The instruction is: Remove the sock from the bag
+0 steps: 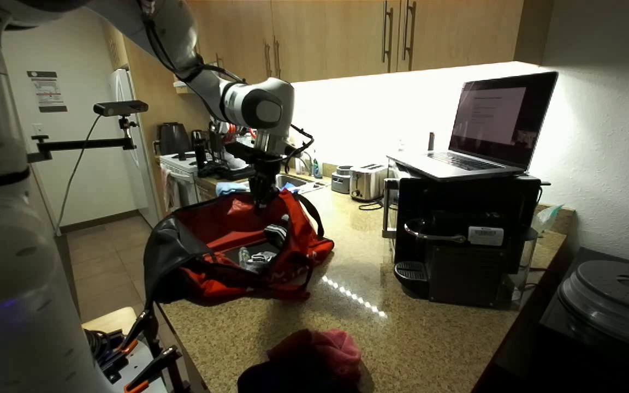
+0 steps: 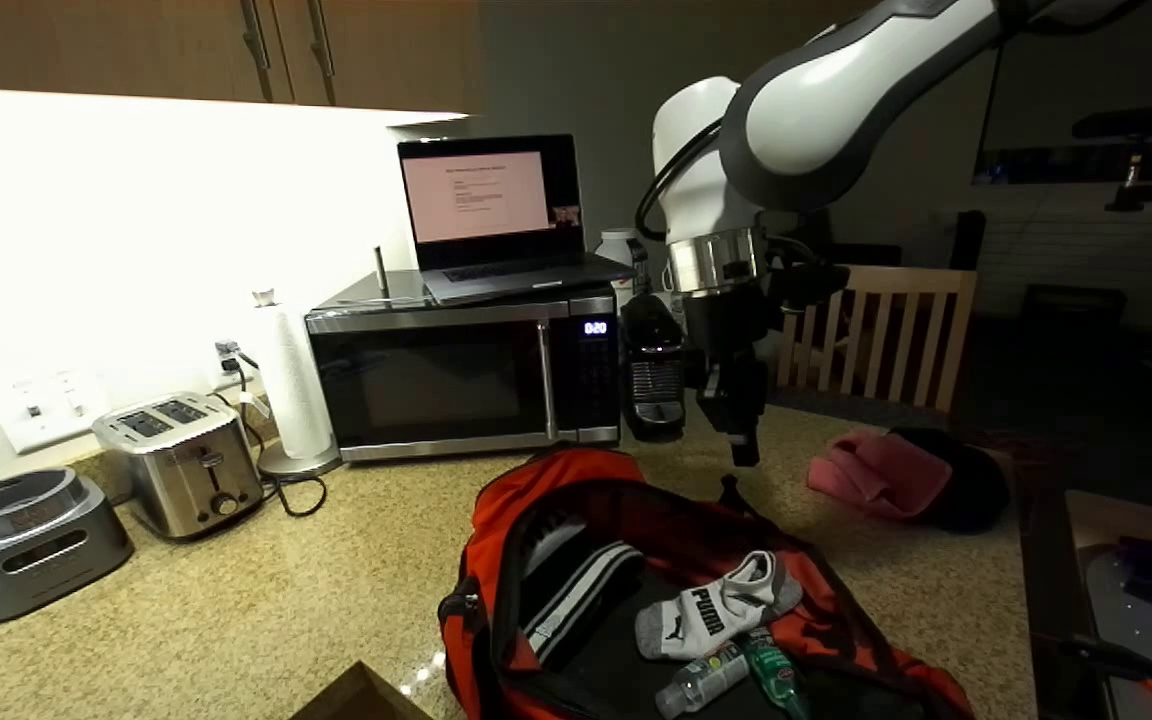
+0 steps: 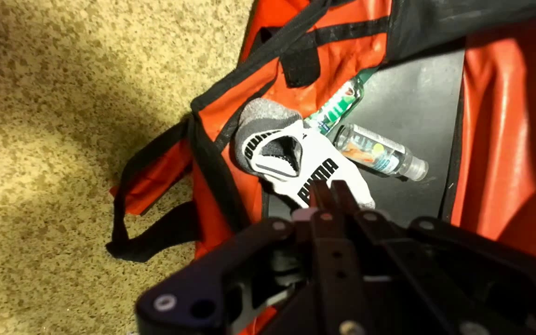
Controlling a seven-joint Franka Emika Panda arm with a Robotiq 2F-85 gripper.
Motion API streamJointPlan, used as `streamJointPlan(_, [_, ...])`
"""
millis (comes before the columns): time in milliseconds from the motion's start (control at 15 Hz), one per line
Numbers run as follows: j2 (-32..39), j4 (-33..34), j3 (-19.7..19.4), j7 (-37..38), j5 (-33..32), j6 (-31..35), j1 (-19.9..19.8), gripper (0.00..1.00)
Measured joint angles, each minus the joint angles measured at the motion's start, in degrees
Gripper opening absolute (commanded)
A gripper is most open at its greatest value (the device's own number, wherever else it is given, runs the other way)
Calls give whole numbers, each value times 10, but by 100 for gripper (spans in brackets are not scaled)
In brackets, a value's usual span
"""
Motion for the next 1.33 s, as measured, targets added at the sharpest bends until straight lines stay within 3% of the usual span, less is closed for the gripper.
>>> streamJointPlan(67, [-6, -6, -1, 1, -1, 0, 0, 32])
streamJointPlan(200, [-6, -16, 2, 5, -12, 0, 1, 44])
streamJointPlan(267, [-1, -20, 5, 7, -19, 0, 2, 26])
streamJointPlan(400, [15, -25, 8, 10, -31, 0, 7, 38])
streamJointPlan(467, [22, -25, 10, 11, -32, 1, 8, 69])
streamJointPlan(600, [28, -25, 10, 11, -33, 1, 8, 72])
streamJointPlan(933, [30, -23, 10, 9, -33, 1, 7, 99])
streamJointPlan(1333, [47, -15, 9, -10, -33, 1, 6, 100])
